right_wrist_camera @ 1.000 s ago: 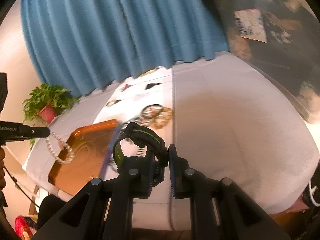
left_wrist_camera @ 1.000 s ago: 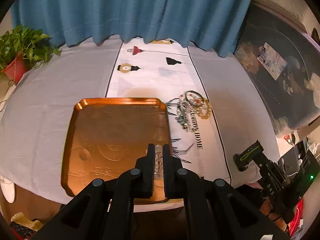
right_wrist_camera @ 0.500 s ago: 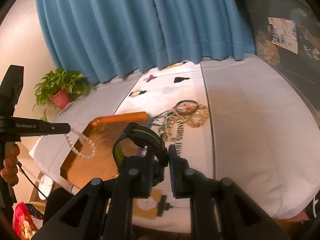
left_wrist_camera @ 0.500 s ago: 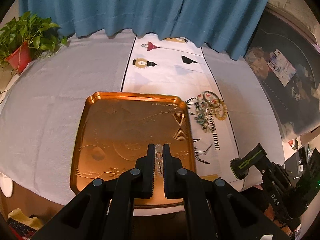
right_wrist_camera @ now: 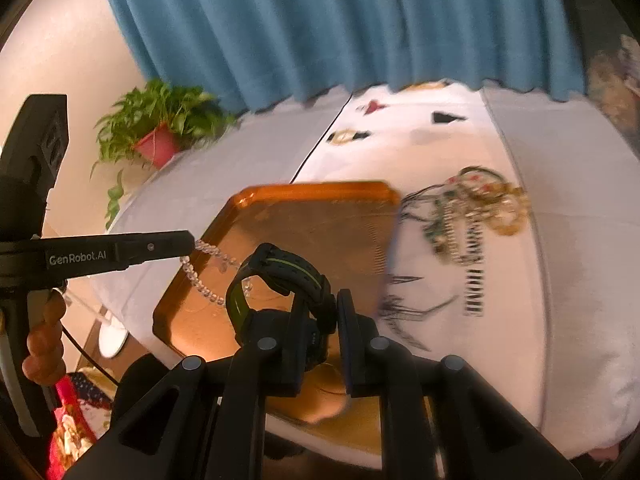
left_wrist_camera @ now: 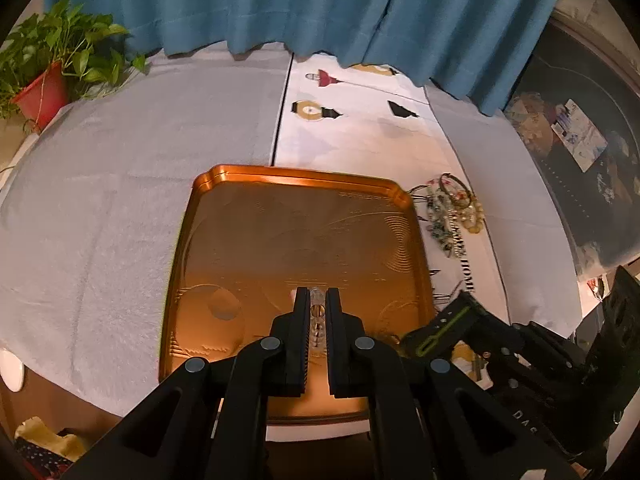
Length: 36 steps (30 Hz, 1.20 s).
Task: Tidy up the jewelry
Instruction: 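Carry both items over the copper tray and open both grippers to drop them, then lift both grippers away from the tray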
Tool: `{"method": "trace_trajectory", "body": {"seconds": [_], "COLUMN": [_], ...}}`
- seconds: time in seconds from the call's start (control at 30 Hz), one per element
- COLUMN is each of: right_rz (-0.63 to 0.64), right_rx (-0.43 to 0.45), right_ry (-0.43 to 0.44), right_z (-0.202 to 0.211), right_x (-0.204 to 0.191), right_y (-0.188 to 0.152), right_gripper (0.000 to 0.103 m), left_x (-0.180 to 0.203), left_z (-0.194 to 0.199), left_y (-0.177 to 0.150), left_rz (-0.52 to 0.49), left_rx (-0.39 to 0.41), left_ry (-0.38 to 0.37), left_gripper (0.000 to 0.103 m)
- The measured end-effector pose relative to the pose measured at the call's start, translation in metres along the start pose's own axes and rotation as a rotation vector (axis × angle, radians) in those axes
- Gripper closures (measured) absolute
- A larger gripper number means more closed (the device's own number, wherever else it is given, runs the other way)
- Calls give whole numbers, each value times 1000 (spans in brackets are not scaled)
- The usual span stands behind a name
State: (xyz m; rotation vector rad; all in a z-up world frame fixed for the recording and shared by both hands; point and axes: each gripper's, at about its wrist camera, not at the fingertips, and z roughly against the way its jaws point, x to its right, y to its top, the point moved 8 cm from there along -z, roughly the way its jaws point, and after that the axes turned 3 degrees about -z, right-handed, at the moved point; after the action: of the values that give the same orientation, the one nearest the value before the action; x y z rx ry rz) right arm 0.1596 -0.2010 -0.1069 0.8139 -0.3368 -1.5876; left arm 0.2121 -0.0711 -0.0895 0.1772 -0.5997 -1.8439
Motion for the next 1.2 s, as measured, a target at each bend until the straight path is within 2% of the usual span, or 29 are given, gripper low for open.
{"method": "trace_trajectory", "body": {"seconds": [0.23, 0.47, 0.57, 0.6, 0.63, 0.67, 0.7, 0.73, 0.77, 0.83, 1.0, 1.2], "right_rz": [3, 16, 2, -4, -9, -11, -13, -13, -10, -12, -34, -61], "right_rx": [-67, -131, -120, -119, -123, -133, -144, -148, -146, -131, -81, -28], "right_ry": [38, -2, -21, -35, -43, -45, -49, -53, -53, -52, -56, -82], "right_z": [-35, -62, -65, -66, -68, -68, -69, -68, -66, -59, -25, 26], "right_x": [-18, -21, -17, -15, -13, -13, -12, -11, -10, -8, -3, -1], "right_y": [-2, -4, 1, 3, 5, 6, 6, 5, 6, 5, -2, -15], "right_gripper": [88, 88, 85, 81, 71, 56, 48, 46, 44, 41, 38, 36], "left_x": [-21, -34, -36, -36, -37, -38, -39, -42, -45, -47, -45, -27], "left_z": [-17, -28, -29, -29, -30, -30, -31, -28, -24, -18, -9, 25], "left_y": [-3, -3, -2, -2, -2, -2, -2, -1, -1, -2, -13, -39], "left_rz": [18, 2, -14, -12, -10, -7, -3, 7, 14, 12, 2, -35], "left_rx": [-24, -29, -25, -23, -28, -36, -39, -24, 0, 22, -4, 18], "left_ry": [22, 83, 104, 109, 113, 122, 137, 161, 179, 205, 234, 264], "left_gripper": [98, 98, 97, 93, 87, 63, 30, 19, 13, 13, 13, 13]}}
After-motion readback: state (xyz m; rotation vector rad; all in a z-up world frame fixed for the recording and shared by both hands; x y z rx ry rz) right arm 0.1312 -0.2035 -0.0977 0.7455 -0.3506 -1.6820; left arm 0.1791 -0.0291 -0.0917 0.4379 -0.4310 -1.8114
